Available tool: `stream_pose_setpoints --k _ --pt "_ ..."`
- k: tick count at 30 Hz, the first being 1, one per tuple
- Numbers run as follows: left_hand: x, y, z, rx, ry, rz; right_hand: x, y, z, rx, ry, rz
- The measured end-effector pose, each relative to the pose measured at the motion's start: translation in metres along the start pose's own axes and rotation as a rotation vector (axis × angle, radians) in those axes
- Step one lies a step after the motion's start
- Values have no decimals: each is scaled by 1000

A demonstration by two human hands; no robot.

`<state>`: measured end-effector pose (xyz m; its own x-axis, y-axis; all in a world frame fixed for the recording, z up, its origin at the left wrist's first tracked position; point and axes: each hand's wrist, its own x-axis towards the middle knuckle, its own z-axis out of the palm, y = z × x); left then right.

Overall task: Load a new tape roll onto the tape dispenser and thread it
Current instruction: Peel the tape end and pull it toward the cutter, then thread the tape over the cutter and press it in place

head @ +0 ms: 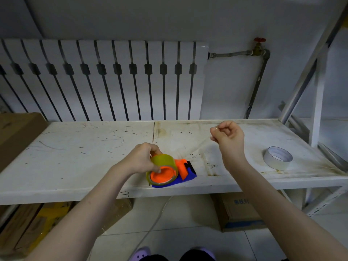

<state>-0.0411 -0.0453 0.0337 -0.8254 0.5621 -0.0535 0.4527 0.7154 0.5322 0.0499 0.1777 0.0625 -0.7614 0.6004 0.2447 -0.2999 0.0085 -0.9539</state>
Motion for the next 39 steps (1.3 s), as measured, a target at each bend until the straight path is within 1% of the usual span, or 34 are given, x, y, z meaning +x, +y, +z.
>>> stream_pose_setpoints --k 4,7,11,12,14,17,19,21,23,26,28,31,34,39 --pt "6 0 -8 89 -74 2 -1 10 -9 -23 34 127" --pt "10 3 -10 199 -77 -10 -2 20 -15 -39 61 212" --pt "6 14 -3 365 -109 -57 -3 33 -19 -78 70 253" --pt "3 20 -1 397 -106 -44 -3 37 -20 -87 78 258" --pt "-2 34 5 420 -32 53 -4 44 -21 -100 96 274" --pt "-3 50 21 400 139 263 -5 54 -24 -124 120 312" --pt "-2 54 34 363 156 303 -4 62 -28 -139 132 338" --pt "-2 53 47 331 124 302 -4 69 -31 -152 136 354" --pt "0 51 55 351 118 314 -3 76 -34 -181 124 369" --pt "4 51 60 537 114 322 -1 84 -34 -247 87 399" --pt "5 53 62 661 87 293 0 89 -35 -286 59 418" --pt "3 54 65 761 26 273 1 93 -35 -367 22 403" --pt "0 53 68 764 5 279 1 95 -35 -435 -9 376" --pt "-3 49 69 772 -3 270 2 97 -33 -487 -57 388"
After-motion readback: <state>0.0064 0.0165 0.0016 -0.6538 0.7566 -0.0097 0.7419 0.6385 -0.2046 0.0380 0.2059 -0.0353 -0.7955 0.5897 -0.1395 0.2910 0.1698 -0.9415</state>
